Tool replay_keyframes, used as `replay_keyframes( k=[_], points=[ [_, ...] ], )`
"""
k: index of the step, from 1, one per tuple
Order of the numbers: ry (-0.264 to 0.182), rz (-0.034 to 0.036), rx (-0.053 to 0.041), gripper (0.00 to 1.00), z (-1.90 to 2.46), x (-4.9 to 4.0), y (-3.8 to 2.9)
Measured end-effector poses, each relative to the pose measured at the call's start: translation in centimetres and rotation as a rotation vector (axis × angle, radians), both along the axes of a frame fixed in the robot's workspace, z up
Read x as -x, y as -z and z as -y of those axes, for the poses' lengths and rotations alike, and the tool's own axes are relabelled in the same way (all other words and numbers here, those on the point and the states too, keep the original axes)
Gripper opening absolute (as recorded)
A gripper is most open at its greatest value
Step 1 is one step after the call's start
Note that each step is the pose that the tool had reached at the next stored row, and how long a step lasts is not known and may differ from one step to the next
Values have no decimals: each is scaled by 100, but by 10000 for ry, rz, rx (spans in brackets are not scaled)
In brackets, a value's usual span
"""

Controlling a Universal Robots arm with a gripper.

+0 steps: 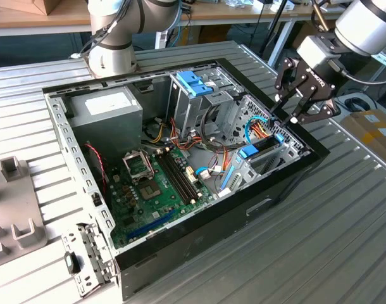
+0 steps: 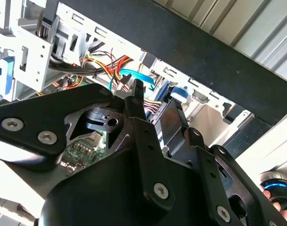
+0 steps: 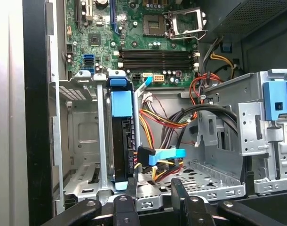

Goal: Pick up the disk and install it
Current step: 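Insert the second disk wire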

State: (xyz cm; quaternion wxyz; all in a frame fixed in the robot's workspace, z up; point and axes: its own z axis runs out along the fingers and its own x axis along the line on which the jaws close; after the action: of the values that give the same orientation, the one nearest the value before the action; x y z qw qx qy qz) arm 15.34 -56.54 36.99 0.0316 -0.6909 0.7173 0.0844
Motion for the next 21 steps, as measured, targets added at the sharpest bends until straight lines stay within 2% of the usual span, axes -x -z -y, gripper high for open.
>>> replay_keyframes(
  k=[3,5,11,14,21],
  points=[
    [0,11,0,42,-12,142,-37],
    [0,20,1,42,-13,249,-29],
    [0,20,2,40,-13,249,-25],
    [0,20,1,22,-13,249,-22],
    [0,20,1,21,-13,250,-17]
  ],
)
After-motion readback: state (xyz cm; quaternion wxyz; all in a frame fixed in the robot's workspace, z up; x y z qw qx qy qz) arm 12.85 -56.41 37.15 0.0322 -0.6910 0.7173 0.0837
